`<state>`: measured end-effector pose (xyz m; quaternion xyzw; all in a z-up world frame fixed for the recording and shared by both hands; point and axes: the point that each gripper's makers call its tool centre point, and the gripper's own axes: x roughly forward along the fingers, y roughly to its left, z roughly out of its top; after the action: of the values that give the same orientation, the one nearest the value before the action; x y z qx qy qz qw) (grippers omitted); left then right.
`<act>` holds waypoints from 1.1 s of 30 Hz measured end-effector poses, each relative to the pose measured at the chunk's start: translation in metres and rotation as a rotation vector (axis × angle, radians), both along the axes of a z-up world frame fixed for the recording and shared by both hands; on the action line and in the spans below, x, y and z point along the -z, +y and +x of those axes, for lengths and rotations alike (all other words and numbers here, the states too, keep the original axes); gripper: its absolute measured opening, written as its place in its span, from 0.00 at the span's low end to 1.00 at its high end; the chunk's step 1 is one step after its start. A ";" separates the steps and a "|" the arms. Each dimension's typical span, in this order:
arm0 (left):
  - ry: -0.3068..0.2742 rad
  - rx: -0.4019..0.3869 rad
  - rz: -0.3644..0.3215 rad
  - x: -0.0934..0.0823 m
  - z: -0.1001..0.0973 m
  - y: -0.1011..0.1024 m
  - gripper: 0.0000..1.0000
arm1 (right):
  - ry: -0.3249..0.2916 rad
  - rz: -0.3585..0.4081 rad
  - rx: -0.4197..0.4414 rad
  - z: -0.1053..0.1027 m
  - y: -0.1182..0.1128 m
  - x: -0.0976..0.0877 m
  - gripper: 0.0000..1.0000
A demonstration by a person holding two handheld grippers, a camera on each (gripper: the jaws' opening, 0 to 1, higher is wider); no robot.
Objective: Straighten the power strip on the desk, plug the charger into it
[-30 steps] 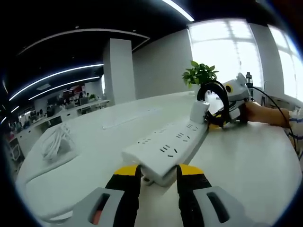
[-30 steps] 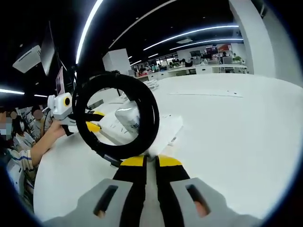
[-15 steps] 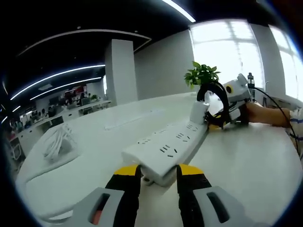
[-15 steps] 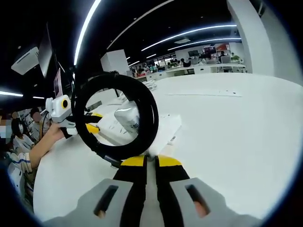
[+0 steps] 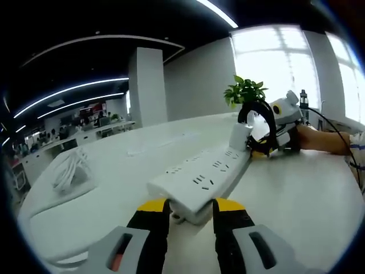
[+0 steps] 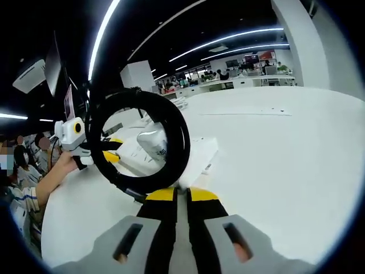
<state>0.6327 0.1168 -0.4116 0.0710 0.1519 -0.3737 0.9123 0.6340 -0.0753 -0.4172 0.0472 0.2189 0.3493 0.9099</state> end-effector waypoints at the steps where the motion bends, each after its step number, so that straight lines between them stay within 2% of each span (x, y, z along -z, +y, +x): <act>1: 0.000 -0.001 0.000 0.000 0.000 0.000 0.29 | -0.001 -0.001 0.000 0.001 0.000 0.000 0.05; 16: -0.007 -0.019 0.001 0.001 0.004 0.001 0.29 | -0.025 0.020 0.029 0.007 -0.002 -0.005 0.00; 22: -0.012 -0.024 0.000 0.001 0.004 0.001 0.29 | -0.023 0.049 -0.006 0.005 0.004 -0.007 0.00; 23: -0.014 -0.024 0.001 0.000 0.004 0.001 0.29 | -0.014 0.032 -0.043 0.001 0.009 -0.004 0.00; 26: -0.021 -0.035 0.007 0.001 0.006 0.002 0.26 | -0.044 -0.023 -0.037 0.002 0.014 -0.001 0.00; 33: -0.027 -0.034 0.011 0.000 0.010 0.002 0.26 | -0.049 -0.019 -0.033 0.005 0.012 -0.002 0.00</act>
<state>0.6430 0.1191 -0.4119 0.0786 0.1427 -0.3563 0.9201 0.6390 -0.0630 -0.4148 0.0265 0.2007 0.3634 0.9094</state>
